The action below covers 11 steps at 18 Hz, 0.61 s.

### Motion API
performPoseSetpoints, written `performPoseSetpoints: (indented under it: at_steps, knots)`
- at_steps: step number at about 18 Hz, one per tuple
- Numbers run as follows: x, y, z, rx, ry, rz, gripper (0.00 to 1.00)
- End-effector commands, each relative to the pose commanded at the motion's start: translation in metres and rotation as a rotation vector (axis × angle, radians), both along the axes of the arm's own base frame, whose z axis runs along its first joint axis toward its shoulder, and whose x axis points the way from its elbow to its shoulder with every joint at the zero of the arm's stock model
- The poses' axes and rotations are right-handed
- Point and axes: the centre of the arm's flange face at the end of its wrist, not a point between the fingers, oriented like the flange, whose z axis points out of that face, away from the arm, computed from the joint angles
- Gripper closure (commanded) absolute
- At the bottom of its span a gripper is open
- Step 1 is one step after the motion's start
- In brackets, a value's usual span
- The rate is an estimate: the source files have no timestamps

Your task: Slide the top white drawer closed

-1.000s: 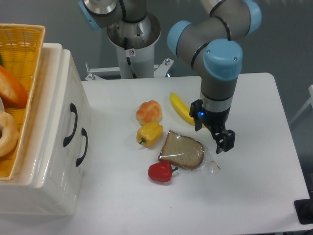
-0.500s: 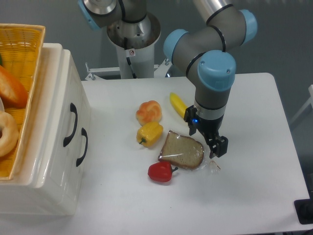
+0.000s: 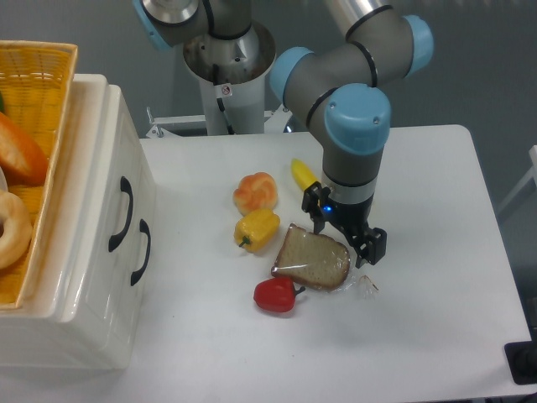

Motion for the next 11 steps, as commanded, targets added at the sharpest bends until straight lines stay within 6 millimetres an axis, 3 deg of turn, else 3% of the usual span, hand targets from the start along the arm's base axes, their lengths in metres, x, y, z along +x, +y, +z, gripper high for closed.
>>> performPoseSetpoints:
  at_steps: [7,11]
  knots:
    - [0.016,0.005,0.01,0.067,-0.042,0.205,0.0]
    - [0.024,0.002,0.014,0.066,-0.041,0.227,0.0]
